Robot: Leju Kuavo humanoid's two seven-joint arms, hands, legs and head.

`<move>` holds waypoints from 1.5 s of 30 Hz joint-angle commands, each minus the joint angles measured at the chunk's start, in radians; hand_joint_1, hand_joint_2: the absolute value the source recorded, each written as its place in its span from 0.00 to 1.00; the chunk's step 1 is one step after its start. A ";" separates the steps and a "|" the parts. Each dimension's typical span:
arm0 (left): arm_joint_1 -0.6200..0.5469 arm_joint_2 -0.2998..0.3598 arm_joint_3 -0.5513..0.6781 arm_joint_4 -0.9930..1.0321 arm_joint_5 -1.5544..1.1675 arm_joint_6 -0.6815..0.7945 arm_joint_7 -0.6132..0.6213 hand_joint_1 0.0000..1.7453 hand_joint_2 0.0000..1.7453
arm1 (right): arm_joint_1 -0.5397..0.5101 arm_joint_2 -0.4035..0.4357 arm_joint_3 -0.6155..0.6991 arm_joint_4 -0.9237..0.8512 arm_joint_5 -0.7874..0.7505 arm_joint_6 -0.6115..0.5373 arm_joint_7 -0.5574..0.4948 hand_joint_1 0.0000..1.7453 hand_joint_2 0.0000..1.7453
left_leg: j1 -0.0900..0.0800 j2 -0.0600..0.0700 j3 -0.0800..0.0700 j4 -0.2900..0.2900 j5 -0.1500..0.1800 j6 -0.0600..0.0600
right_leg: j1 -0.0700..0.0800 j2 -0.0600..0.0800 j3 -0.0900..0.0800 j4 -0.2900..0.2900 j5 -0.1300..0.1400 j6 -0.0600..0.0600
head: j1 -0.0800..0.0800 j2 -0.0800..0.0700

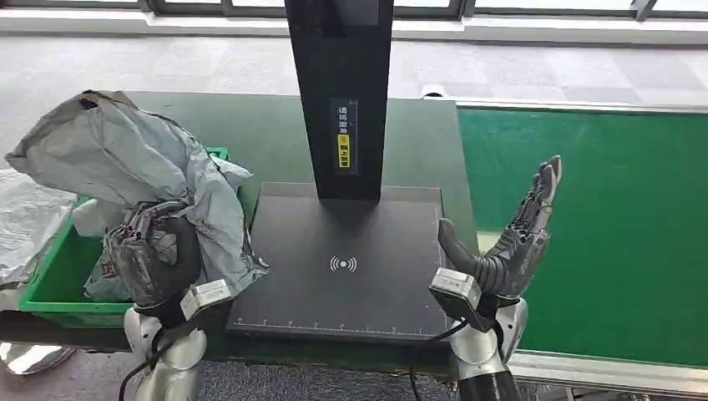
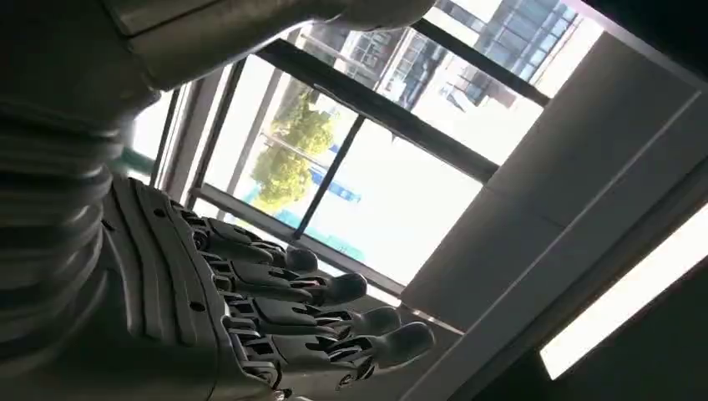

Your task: Moved the parcel from conveyor to table for the left to box.

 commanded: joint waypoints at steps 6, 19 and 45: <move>0.078 -0.055 0.074 -0.099 0.005 -0.007 0.003 1.00 1.00 | 0.055 0.029 -0.047 -0.003 -0.003 0.003 0.002 0.00 1.00 | 0.000 -0.001 0.003 -0.001 0.000 0.000 | 0.000 -0.001 0.003 -0.002 0.000 0.000 | 0.000 0.000; -0.006 -0.055 0.230 -0.125 0.193 -0.007 0.003 1.00 1.00 | 0.036 0.029 -0.051 -0.022 -0.020 0.003 0.002 0.00 1.00 | 0.000 -0.001 0.005 -0.003 0.000 0.000 | 0.000 -0.001 0.004 -0.003 0.000 0.000 | 0.000 0.000; -0.390 -0.013 0.747 0.342 0.056 -0.007 0.003 1.00 1.00 | 0.030 0.029 -0.009 0.010 -0.029 0.003 0.002 0.00 1.00 | 0.001 -0.005 0.003 -0.003 0.004 -0.001 | 0.001 -0.004 0.004 -0.003 0.002 -0.001 | 0.001 0.000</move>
